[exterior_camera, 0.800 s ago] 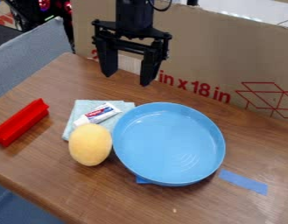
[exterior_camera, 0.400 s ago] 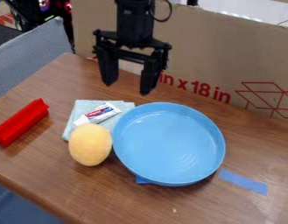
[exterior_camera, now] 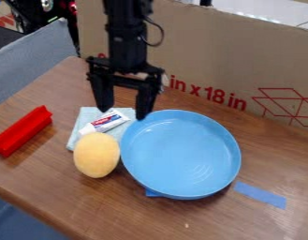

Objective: Move the red object to the right side of the table

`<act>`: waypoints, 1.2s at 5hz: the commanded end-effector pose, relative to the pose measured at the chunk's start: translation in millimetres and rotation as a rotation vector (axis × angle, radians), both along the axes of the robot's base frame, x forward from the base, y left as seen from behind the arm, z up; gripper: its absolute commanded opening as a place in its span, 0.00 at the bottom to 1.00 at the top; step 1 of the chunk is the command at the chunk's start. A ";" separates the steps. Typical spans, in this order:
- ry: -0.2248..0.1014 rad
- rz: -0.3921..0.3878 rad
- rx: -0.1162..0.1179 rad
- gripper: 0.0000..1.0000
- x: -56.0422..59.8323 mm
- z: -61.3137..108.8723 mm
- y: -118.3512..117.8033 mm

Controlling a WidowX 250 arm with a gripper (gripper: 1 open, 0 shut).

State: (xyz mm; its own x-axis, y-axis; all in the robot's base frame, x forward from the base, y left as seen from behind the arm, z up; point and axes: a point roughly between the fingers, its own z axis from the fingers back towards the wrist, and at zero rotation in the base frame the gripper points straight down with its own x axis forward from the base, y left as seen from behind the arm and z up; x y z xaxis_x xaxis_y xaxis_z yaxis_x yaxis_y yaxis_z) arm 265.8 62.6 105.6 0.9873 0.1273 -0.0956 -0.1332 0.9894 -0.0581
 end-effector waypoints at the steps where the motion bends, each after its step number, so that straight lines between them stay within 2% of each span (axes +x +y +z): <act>1: -0.067 0.075 0.031 1.00 -15.7 20.5 37.6; 2: -0.076 0.104 0.030 1.00 -1.4 36.6 58.2; 3: -0.053 0.100 0.103 1.00 -11.8 29.5 89.0; 4: -0.067 0.091 0.163 1.00 -28.0 0.1 91.4; 5: -0.066 0.112 0.165 1.00 -10.5 -33.0 74.8; 6: -0.058 0.128 0.165 1.00 -13.1 -49.0 99.7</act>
